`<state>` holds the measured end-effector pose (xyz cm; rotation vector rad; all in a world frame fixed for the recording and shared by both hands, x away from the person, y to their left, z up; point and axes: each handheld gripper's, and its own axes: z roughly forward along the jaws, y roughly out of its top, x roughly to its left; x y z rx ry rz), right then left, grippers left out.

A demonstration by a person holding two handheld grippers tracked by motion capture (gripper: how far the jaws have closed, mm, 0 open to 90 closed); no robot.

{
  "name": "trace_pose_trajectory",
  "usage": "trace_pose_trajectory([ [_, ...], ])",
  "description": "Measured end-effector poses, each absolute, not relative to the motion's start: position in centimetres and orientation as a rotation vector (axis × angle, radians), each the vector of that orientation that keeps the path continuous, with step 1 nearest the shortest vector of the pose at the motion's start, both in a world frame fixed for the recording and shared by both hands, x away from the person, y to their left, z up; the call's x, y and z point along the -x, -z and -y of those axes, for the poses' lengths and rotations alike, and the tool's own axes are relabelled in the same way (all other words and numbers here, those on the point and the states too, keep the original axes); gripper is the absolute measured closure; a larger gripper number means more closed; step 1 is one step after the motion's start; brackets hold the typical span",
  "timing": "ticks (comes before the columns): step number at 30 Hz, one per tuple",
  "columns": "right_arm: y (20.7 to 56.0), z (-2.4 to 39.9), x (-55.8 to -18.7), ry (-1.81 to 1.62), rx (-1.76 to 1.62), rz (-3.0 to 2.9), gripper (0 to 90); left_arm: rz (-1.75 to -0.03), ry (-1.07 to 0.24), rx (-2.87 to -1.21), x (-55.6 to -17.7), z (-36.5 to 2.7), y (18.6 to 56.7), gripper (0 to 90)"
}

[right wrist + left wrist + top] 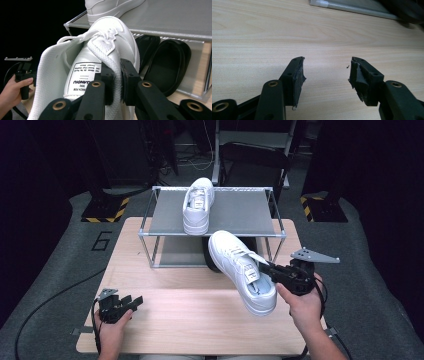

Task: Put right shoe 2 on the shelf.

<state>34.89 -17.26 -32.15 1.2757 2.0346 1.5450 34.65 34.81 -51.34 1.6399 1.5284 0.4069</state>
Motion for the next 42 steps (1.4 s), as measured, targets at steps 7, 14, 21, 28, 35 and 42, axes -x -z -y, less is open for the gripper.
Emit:
trace_pose_trajectory([
  [7, 31.5, 17.6, -35.4, -1.552, -1.277, -2.022, 82.1, -1.526, -0.416, -1.627, -34.7, -34.7, 51.4, 44.3],
  [14, 30.7, 17.8, -36.0, -1.547, -1.276, -2.011, 82.1, -1.527, -0.401, -1.642, -34.7, -34.8, 51.4, 44.3],
  [21, 30.0, 18.0, -37.0, -1.53, -1.284, -2.001, 82.2, -1.532, -0.4, -1.635, -34.7, -34.7, 51.4, 44.4],
  [28, 29.3, 18.4, -38.9, -1.504, -1.299, -1.969, 82.1, -1.526, -0.401, -1.642, -34.7, -34.8, 51.4, 44.3],
  [35, 28.7, 18.2, -41.2, -1.475, -1.309, -1.955, 82.2, -1.525, -0.407, -1.632, -34.8, -34.7, 51.5, 44.4],
  [42, 28.3, 18.0, -43.1, -1.466, -1.337, -1.937, 82.2, -1.526, -0.403, -1.634, -34.7, -34.8, 51.5, 44.4],
])
